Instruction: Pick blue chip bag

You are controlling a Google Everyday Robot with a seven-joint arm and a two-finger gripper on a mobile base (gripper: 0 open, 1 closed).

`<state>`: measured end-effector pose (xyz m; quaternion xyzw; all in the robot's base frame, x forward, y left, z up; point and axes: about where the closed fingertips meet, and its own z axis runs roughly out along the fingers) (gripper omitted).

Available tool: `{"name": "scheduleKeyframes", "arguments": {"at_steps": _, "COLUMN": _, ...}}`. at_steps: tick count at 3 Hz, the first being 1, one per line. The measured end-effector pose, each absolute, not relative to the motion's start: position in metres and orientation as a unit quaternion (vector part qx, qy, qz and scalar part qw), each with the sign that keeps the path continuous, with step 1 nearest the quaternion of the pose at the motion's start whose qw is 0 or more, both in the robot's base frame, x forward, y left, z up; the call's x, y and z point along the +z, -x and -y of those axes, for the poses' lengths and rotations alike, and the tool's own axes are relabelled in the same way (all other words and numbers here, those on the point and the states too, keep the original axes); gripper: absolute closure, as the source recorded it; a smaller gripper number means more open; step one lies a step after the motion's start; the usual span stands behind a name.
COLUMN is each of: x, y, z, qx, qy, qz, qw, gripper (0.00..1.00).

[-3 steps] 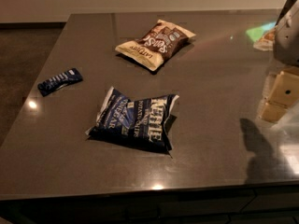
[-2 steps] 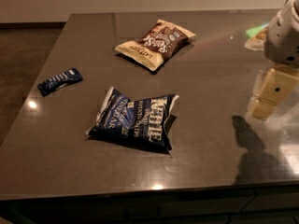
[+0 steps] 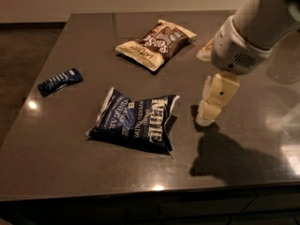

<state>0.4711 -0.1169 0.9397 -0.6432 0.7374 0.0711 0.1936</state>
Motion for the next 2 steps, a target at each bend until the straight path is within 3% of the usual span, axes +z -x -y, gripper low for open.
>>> {"name": "scheduleKeyframes", "arguments": {"at_steps": 2, "x": 0.904, "y": -0.48, "z": 0.058, "qx": 0.09, "qy": 0.683, "qz": -0.698, "qw": 0.197, "gripper": 0.0}}
